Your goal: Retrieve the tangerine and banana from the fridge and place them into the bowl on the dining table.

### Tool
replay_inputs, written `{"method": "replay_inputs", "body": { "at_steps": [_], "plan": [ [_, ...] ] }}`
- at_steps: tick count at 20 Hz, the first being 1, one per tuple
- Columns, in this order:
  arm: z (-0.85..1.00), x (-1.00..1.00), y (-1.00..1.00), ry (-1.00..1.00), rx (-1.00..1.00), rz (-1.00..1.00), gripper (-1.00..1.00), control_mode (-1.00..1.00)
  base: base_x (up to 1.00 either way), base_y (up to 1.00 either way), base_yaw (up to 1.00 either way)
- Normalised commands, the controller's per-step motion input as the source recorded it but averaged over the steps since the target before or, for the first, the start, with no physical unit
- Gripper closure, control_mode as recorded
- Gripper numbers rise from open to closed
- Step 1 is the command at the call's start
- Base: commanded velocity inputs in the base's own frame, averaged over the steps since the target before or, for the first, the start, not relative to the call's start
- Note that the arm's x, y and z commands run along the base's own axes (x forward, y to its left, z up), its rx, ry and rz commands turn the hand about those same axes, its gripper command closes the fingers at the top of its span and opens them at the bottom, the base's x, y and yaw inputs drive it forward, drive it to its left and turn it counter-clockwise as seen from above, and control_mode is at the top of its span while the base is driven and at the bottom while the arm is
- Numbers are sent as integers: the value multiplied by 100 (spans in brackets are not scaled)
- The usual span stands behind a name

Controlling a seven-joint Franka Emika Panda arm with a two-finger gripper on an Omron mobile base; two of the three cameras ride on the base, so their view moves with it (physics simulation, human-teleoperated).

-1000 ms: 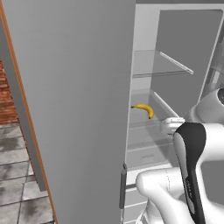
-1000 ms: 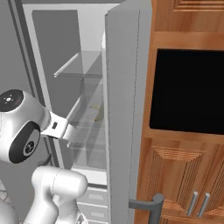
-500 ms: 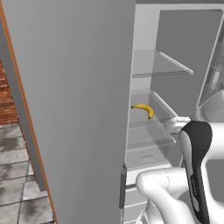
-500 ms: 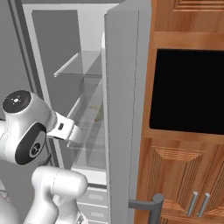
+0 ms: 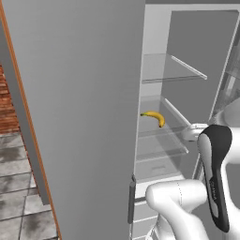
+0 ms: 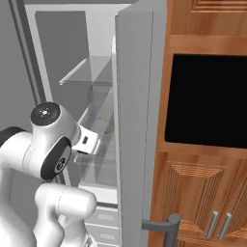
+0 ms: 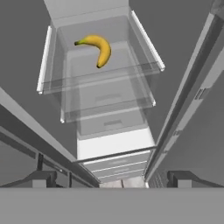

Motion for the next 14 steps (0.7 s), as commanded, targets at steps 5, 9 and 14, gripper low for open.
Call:
{"method": "replay_inputs", "body": {
  "at_steps": [5,9,14],
  "plan": [
    [-41,47,3,0,0,7,-100,-100,0,0,0],
    [-47,60,5,0,0,9,-100,-100,0,0,0],
    [-34,67,6,0,0,5,-100,-100,0,0,0]
  ]
}}
